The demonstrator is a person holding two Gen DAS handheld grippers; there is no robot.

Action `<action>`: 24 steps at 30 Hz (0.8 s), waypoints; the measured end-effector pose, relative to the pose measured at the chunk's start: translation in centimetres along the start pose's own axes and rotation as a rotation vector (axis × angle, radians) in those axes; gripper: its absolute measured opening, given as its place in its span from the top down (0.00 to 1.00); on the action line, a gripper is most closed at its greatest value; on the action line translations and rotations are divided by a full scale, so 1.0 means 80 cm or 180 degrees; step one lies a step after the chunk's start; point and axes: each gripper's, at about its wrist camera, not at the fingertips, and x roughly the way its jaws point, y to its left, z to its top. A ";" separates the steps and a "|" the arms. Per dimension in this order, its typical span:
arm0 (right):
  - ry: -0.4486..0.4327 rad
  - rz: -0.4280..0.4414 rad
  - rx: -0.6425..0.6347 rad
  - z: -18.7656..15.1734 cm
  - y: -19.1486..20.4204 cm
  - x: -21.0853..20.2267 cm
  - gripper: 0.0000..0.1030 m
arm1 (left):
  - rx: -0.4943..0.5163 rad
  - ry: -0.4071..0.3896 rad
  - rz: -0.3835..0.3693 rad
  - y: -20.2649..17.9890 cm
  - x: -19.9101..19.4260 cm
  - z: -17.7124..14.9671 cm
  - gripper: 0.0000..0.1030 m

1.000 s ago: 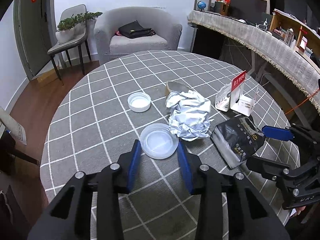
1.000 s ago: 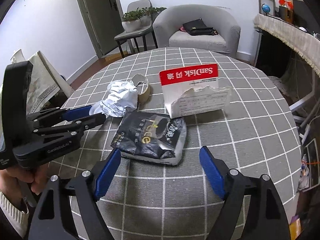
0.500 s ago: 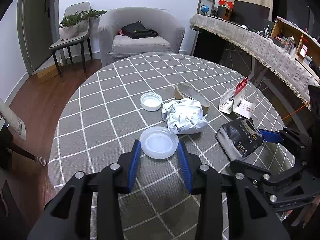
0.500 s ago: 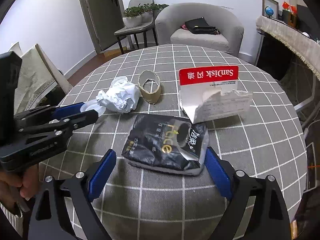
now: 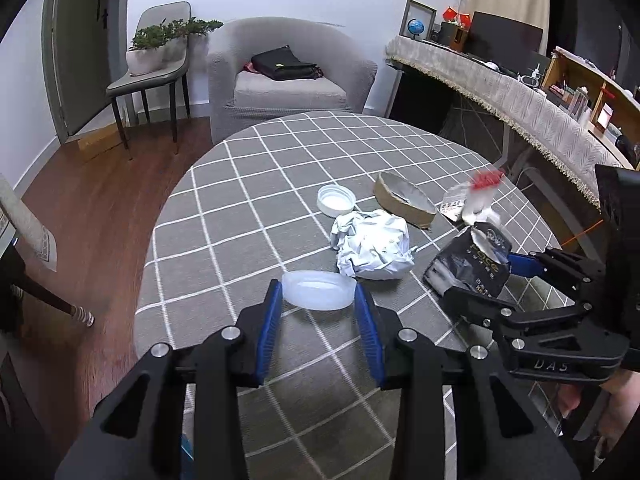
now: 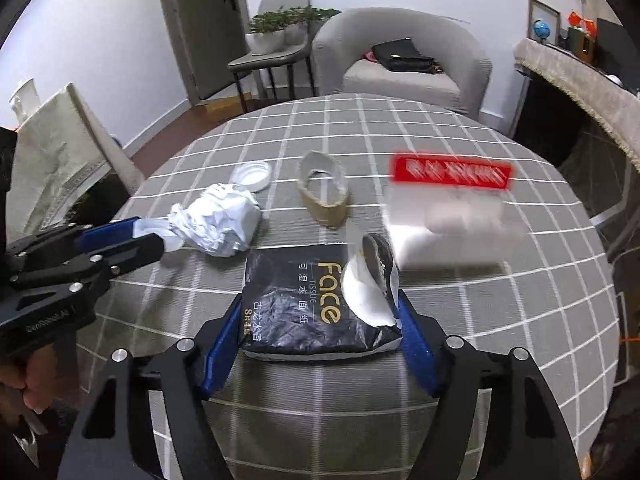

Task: Collect trash
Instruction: 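Carry the plastic lid and tissue pack over the teal bin with both tools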

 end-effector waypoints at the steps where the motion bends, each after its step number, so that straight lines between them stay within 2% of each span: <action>1: -0.0006 0.0043 0.0011 -0.001 0.003 -0.001 0.31 | -0.0004 -0.0001 -0.0001 0.001 -0.002 -0.001 0.62; 11: -0.0081 0.0121 0.0005 -0.005 0.021 -0.015 0.31 | 0.0020 0.0057 0.0094 0.003 -0.020 -0.021 0.62; 24: -0.0122 0.0416 -0.0145 -0.015 0.085 -0.018 0.31 | -0.0126 -0.0071 0.0268 0.041 -0.073 -0.056 0.62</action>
